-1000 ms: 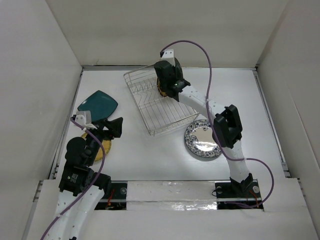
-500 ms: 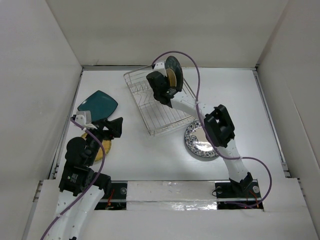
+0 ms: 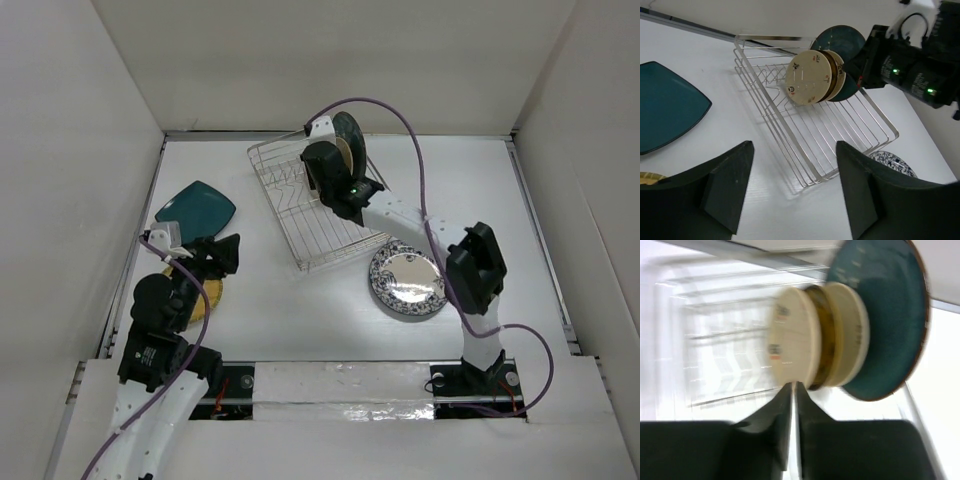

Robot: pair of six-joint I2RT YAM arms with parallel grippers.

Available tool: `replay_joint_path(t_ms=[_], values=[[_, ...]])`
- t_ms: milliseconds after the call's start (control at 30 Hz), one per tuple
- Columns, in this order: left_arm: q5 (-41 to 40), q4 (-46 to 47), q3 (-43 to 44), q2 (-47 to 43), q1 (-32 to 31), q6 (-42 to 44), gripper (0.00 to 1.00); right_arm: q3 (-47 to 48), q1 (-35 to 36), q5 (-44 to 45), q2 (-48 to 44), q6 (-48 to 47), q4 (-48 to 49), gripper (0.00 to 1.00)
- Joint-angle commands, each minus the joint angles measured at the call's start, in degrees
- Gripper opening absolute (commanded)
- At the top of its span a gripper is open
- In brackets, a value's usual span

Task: Load the plates into the dish rack

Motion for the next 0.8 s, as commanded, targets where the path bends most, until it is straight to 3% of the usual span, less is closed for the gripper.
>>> replay_joint_path(t_ms=[0,100,133,167,267,333,400,433,467,533,600,767], values=[[-1.53,1.98,-0.09,-1.56,0.25,0.14,0.6,-3.0,4.95,-14.35,-6.55,3.17,6.95,0.0],[-3.02,1.98,0.09,-4.37,0.25,-0.21,0.19,-5.63,8.55,-29.19,-6.74,6.95,9.85,0.0],[-4.77,1.97,0.0,-6.47,0.25,-0.38,0.02,-5.99,9.43,-31.33,-6.39,8.62,11.61,0.0],[-5.83,1.97,0.0,-7.79,0.25,-0.91,0.0,-6.17,10.39,-33.17,-5.51,9.5,12.32,0.0],[-10.66,1.36,0.09,-12.44,0.25,-1.88,0.0,-5.56,14.0,-38.9,-3.49,11.79,13.47,0.01],[-14.08,0.92,0.35,-14.39,0.25,-2.49,0.0,-4.85,15.76,-40.83,-1.12,14.07,14.17,0.06],[-15.94,0.22,0.53,-16.41,0.25,-3.19,0.03,-4.15,16.29,-41.36,1.51,16.09,14.17,0.21],[-16.73,0.04,0.53,-16.59,0.25,-3.29,0.11,-3.19,16.29,-42.24,2.48,18.02,14.35,0.3],[-16.65,0.13,0.44,-16.77,0.25,-3.37,0.16,-2.4,16.81,-42.51,3.63,18.65,14.09,0.46],[-14.91,0.66,0.26,-16.16,0.25,-2.94,0.29,-0.81,17.34,-42.51,6.78,20.4,13.12,0.61],[-13.93,0.92,0.26,-15.01,0.25,-2.67,0.33,1.64,17.35,-42.51,9.07,21.37,12.07,0.66],[-12.7,1.27,0.0,-14.13,0.25,-2.5,0.36,5.95,17.35,-42.25,16.71,24.62,11.71,0.67]])
